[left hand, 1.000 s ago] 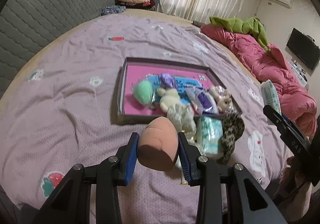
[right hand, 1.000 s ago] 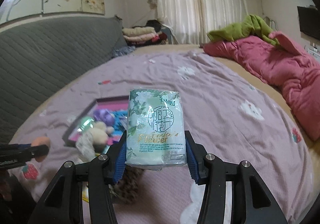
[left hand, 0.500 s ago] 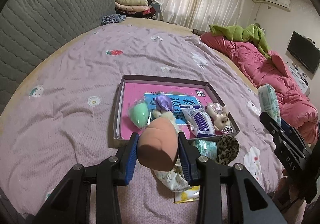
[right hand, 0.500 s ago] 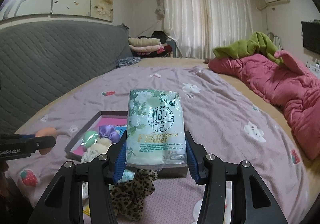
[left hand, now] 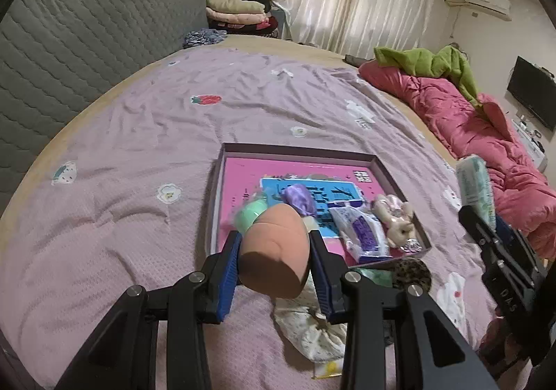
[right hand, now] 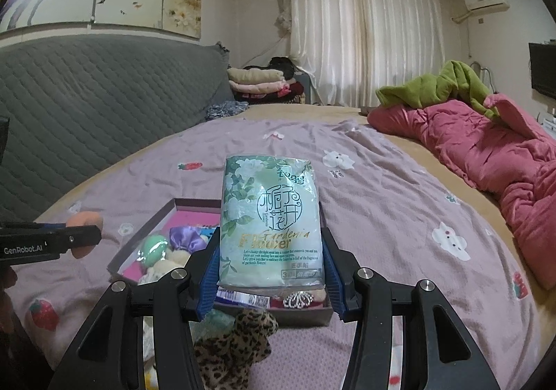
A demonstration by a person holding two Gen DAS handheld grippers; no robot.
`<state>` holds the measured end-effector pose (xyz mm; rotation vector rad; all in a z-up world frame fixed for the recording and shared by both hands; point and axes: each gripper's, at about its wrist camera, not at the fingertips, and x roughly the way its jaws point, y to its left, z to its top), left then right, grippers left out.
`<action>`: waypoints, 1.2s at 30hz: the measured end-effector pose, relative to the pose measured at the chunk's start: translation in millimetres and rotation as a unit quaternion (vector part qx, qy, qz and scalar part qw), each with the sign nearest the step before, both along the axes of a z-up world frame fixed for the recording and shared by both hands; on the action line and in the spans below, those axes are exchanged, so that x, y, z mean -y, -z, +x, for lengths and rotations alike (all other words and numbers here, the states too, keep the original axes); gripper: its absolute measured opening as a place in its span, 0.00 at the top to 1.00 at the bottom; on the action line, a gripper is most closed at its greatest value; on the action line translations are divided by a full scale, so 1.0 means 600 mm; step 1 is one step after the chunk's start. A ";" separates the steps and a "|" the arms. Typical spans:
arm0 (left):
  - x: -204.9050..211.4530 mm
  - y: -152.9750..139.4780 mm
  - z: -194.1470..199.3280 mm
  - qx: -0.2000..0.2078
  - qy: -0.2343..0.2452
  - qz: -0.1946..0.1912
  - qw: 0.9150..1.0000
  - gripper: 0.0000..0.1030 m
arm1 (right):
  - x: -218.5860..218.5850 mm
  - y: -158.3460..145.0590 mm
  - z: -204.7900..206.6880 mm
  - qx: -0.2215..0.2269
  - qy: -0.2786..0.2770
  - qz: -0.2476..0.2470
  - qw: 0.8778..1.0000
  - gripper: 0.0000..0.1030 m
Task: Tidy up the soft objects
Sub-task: 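Lift and carry the tissue pack with the right tool while the left tool carries the sponge toward the box, then lower the tissue pack into the box and open the right tool while the left tool lowers the sponge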
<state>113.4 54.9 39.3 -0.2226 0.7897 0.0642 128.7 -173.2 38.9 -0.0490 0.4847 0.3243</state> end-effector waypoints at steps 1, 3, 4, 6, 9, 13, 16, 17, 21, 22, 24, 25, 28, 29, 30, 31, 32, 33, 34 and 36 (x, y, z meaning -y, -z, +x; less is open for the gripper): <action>-0.003 0.002 0.003 -0.001 -0.002 0.000 1.000 0.63 | 0.000 0.001 0.005 0.001 0.000 0.001 1.000 0.49; -0.007 0.006 0.008 -0.004 -0.005 0.001 1.000 0.63 | -0.001 0.003 0.011 0.004 -0.003 0.002 1.000 0.49; -0.009 0.008 0.010 -0.005 -0.005 0.003 1.000 0.63 | -0.001 0.005 0.014 0.006 -0.004 0.000 1.000 0.49; -0.007 0.012 0.014 -0.005 -0.005 0.009 1.000 0.63 | -0.002 0.011 0.026 0.006 -0.007 -0.005 1.000 0.49; -0.011 0.020 0.023 -0.011 -0.008 0.007 1.000 0.63 | 0.000 0.019 0.040 0.004 -0.003 -0.008 1.000 0.49; -0.010 0.031 0.035 -0.016 -0.006 0.010 1.000 0.63 | 0.003 0.025 0.050 0.004 -0.005 -0.010 1.000 0.49; -0.007 0.040 0.045 -0.023 -0.005 0.011 1.000 0.63 | 0.005 0.032 0.062 -0.002 -0.005 -0.009 1.000 0.49; -0.006 0.045 0.051 -0.026 -0.005 0.013 1.000 0.63 | 0.005 0.034 0.067 -0.004 -0.006 -0.009 1.000 0.49; -0.001 0.061 0.068 -0.035 -0.004 0.013 0.999 0.63 | 0.002 0.038 0.075 -0.001 -0.008 -0.013 1.000 0.49; 0.000 0.065 0.073 -0.038 -0.003 0.015 0.999 0.63 | 0.002 0.039 0.077 0.000 -0.009 -0.014 1.000 0.49; 0.003 0.071 0.080 -0.041 -0.002 0.016 0.999 0.63 | 0.001 0.040 0.081 0.000 -0.012 -0.014 1.000 0.49; 0.004 0.076 0.084 -0.042 -0.001 0.017 0.999 0.63 | 0.000 0.041 0.083 0.000 -0.012 -0.015 1.000 0.49; 0.007 0.085 0.093 -0.045 -0.001 0.019 0.999 0.63 | 0.000 0.044 0.091 0.000 -0.013 -0.017 1.000 0.49; 0.006 0.088 0.095 -0.046 -0.002 0.020 0.999 0.63 | 0.000 0.043 0.091 0.001 -0.013 -0.018 1.000 0.49; 0.006 0.092 0.097 -0.049 -0.001 0.020 0.999 0.63 | 0.001 0.042 0.093 0.003 -0.012 -0.018 1.000 0.49; 0.007 0.096 0.099 -0.052 -0.002 0.019 0.998 0.63 | 0.001 0.043 0.093 0.003 -0.012 -0.016 1.000 0.49; 0.007 0.100 0.101 -0.053 -0.002 0.017 0.998 0.63 | 0.002 0.043 0.095 0.002 -0.012 -0.016 1.000 0.49; 0.007 0.102 0.102 -0.054 -0.002 0.016 0.998 0.63 | 0.003 0.044 0.096 0.003 -0.010 -0.015 1.000 0.49; 0.008 0.104 0.103 -0.055 -0.002 0.015 0.998 0.63 | 0.004 0.045 0.099 0.002 -0.011 -0.016 1.000 0.49; 0.008 0.109 0.105 -0.058 0.000 0.016 0.998 0.63 | 0.002 0.048 0.102 0.000 -0.010 -0.017 1.000 0.49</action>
